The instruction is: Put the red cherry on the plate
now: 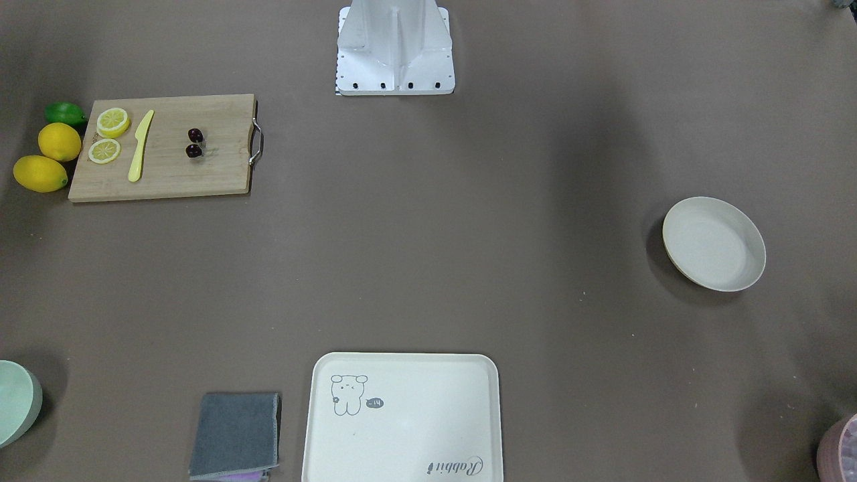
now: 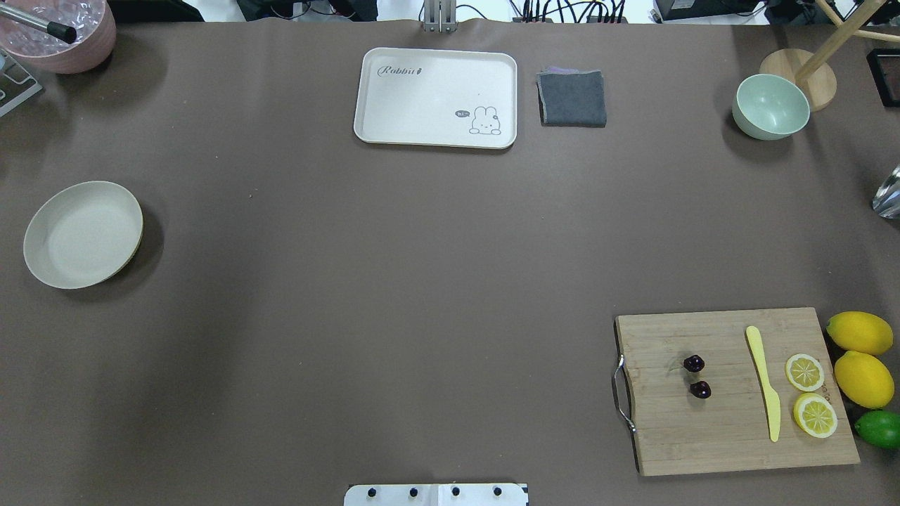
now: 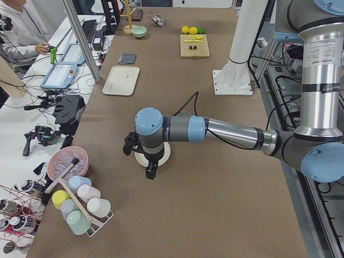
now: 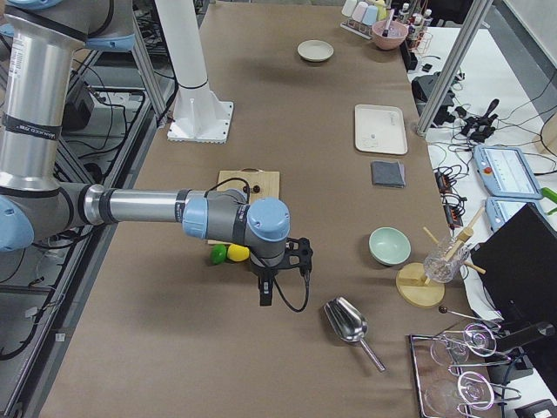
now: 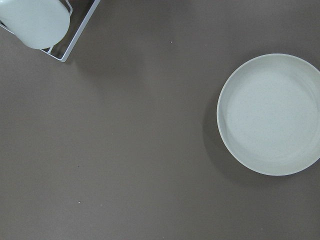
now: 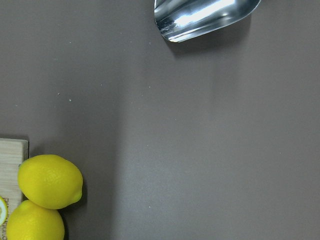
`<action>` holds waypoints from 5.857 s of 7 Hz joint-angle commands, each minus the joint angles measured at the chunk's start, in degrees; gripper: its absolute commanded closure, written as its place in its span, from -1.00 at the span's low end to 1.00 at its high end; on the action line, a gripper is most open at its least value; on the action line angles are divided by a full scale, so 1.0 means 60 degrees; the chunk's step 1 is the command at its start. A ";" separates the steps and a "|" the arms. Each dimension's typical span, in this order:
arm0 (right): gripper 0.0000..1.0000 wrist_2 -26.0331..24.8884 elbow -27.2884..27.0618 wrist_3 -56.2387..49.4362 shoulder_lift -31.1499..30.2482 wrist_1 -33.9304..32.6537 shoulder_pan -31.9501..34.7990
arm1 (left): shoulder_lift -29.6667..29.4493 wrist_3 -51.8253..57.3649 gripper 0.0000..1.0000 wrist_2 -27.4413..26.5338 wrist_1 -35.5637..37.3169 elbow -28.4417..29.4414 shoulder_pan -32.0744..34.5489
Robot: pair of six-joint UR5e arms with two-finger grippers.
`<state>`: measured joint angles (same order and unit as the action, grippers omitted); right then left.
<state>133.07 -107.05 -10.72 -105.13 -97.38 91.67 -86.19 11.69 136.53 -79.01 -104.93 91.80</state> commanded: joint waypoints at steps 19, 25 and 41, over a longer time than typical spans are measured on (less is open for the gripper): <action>-1.00 -0.0117 -0.0176 0.4335 0.0192 0.3427 -0.1289 | -0.1588 -0.4173 -0.93 -0.0810 -0.9503 0.5518 -0.3932; -1.00 -0.0132 -0.0176 0.4335 0.0207 0.3442 -0.1290 | -0.1427 -0.4307 0.69 -0.0783 -0.9683 0.5594 -0.4065; -1.00 -0.0102 -0.0220 0.4379 0.0207 0.3442 -0.1290 | -0.5396 -1.4649 0.61 -0.5280 -0.7252 0.1828 -1.0818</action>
<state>132.38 -108.37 15.56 -103.89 -76.73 83.94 -117.01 -75.88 106.80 -123.89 -95.10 28.53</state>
